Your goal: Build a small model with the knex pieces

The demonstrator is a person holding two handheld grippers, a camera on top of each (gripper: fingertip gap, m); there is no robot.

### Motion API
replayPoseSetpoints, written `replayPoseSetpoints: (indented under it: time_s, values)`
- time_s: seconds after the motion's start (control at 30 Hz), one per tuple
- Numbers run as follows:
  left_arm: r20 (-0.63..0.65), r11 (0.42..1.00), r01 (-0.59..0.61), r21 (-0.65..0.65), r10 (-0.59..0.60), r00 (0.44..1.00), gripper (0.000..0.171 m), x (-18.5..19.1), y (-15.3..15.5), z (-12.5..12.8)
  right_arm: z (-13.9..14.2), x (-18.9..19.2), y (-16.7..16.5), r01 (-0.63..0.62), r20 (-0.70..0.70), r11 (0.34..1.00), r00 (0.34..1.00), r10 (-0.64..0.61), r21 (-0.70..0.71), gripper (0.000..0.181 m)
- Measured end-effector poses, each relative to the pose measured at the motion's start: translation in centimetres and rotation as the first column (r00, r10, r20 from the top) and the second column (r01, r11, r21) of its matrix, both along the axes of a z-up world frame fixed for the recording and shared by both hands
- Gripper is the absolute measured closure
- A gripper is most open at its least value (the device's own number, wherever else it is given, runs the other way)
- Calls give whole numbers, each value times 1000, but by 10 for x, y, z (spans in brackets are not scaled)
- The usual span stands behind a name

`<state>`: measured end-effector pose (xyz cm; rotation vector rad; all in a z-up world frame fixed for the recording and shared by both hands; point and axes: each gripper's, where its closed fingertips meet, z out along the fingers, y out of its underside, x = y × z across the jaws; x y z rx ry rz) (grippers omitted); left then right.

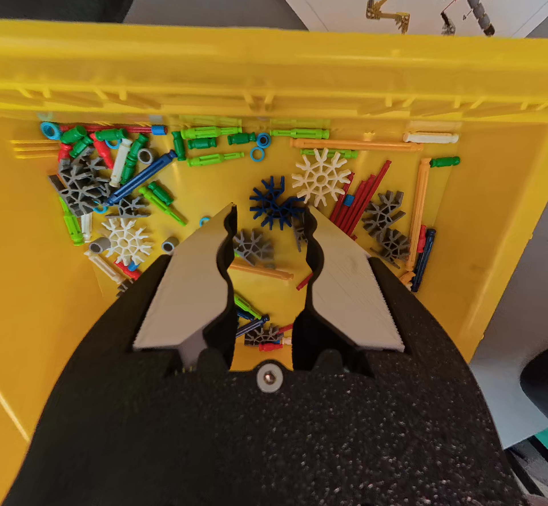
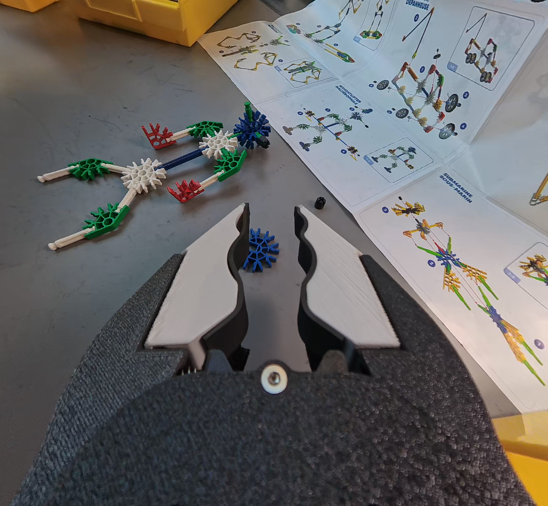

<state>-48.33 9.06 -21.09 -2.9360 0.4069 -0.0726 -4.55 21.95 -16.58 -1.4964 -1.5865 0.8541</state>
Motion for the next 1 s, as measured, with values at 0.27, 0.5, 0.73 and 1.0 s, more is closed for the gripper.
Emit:
replayPoseSetpoints:
  time_s: [0.27,0.5,0.73,1.0]
  values:
    - [-48,995,-96,42,98,994,136,-25,8,0,-1,0,-1,-2,5,1000,1000,2,1,153]
    - [-62,997,-10,77,15,998,133,-18,11,0,-2,0,-1,-6,11,1000,1000,6,3,153]
    - [-16,997,12,80,-11,1000,130,-10,13,1,-2,0,-2,-8,13,1000,1000,8,7,153]
    - [-14,997,18,72,-17,1000,131,-7,13,-2,-4,0,-2,-12,20,1000,1000,12,11,153]
